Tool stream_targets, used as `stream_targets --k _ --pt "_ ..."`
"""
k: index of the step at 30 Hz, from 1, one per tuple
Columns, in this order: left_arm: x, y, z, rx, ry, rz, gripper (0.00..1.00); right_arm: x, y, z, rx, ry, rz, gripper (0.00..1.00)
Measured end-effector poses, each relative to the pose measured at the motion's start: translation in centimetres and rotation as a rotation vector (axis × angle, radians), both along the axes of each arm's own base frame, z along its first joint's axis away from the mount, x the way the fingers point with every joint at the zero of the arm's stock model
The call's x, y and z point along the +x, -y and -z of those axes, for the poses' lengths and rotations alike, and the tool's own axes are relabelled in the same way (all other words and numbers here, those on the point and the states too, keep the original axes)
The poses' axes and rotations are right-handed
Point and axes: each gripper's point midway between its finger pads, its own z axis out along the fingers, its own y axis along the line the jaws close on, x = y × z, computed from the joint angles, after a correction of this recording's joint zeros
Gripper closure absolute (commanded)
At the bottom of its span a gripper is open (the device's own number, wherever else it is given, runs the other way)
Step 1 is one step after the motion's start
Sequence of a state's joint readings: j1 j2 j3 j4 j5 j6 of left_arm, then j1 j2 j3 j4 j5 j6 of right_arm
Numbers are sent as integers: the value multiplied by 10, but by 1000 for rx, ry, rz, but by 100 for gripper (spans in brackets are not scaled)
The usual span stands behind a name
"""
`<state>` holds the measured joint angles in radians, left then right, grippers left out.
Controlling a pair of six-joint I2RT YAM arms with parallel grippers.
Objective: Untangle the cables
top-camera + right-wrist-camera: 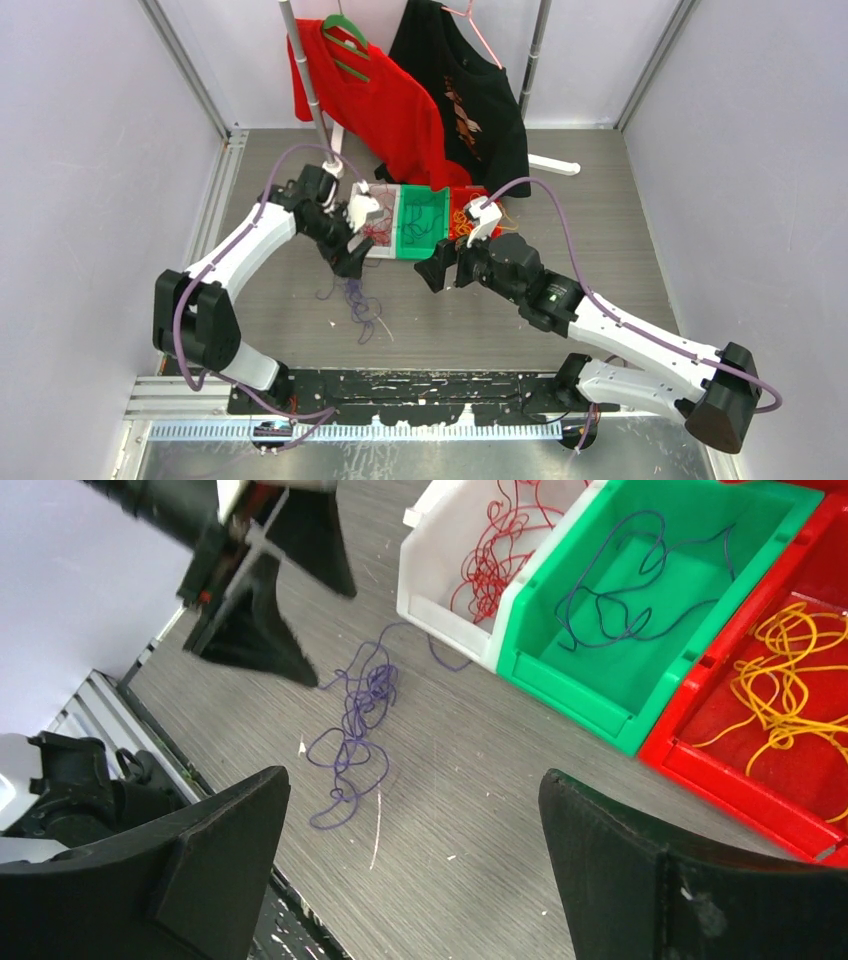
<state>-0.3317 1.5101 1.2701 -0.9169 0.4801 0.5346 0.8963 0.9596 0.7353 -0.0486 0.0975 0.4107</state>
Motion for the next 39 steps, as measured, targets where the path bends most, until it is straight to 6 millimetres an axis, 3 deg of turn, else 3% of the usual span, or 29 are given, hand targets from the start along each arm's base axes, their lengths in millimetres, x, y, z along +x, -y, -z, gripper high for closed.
stream_targets --k 3,6,13,17,22,25,29,32,35,39 --pt "-34 -11 38 43 -128 21 27 0 -2 13 -14 -17 -5 3" --pt "-46 -17 54 57 -187 9 39 -2 -1 33 -45 -46 -12 9" --pt "-9 -27 78 30 -190 -132 52 -10 2 65 -68 -88 -28 19" --pt "-4 -31 98 31 -217 -172 66 -10 0 64 -50 -81 -34 22" --pt "-7 -32 111 35 -237 -193 100 -10 -5 57 -19 -74 -46 30" --pt "-5 -32 111 28 -233 -203 100 -11 -9 55 -2 -75 -58 35" --pt "-6 -31 107 15 -233 -200 100 -11 -13 59 3 -86 -70 39" --pt "-11 -30 90 -1 -216 -197 100 -11 -17 60 9 -92 -82 37" --pt "-18 -30 55 -28 -169 -193 100 -11 -22 58 28 -91 -95 21" --pt "-20 -26 -6 -98 -72 -195 100 -9 -33 56 57 -77 -111 17"
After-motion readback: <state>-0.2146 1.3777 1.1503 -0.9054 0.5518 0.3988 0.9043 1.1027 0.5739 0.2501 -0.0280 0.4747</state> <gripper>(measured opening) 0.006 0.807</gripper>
